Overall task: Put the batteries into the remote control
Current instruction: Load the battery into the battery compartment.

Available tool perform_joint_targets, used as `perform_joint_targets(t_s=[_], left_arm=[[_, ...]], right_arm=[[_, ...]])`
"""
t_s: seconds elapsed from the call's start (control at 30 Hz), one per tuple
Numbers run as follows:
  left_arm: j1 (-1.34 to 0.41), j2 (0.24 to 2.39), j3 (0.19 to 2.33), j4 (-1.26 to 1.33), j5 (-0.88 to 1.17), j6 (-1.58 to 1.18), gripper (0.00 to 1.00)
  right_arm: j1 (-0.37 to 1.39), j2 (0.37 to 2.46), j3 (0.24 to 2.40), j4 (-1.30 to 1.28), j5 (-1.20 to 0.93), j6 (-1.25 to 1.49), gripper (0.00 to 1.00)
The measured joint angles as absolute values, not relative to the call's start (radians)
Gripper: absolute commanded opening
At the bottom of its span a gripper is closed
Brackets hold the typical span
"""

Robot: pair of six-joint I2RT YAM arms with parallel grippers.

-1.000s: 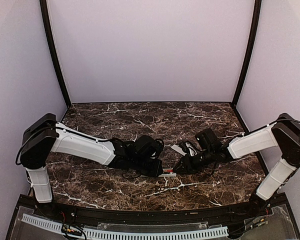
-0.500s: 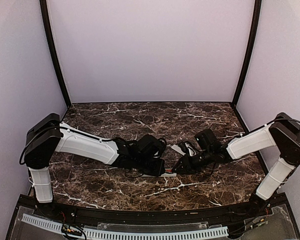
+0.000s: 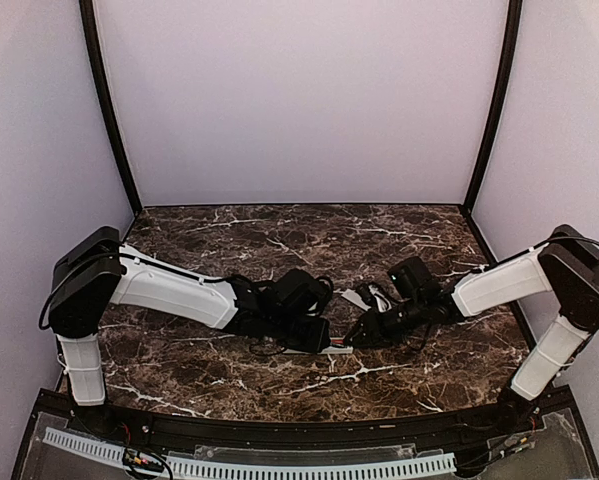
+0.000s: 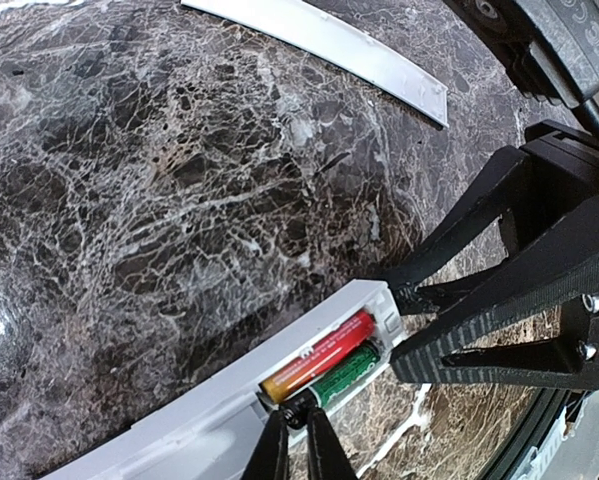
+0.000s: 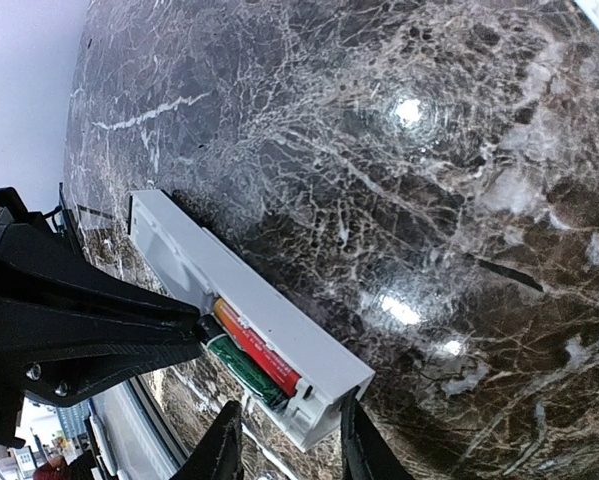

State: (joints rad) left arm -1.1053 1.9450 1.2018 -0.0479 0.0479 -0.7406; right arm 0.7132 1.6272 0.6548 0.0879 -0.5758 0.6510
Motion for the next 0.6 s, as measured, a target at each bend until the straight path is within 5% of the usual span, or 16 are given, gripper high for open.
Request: perform_joint_targets(t_s=[0.6], left_arm=[[-1.111, 1.881, 1.181, -0.069, 0.028, -0.714, 0.25]], right_arm=[[0.702, 1.575, 0.712, -0.043, -0.519, 0.587, 0.31]])
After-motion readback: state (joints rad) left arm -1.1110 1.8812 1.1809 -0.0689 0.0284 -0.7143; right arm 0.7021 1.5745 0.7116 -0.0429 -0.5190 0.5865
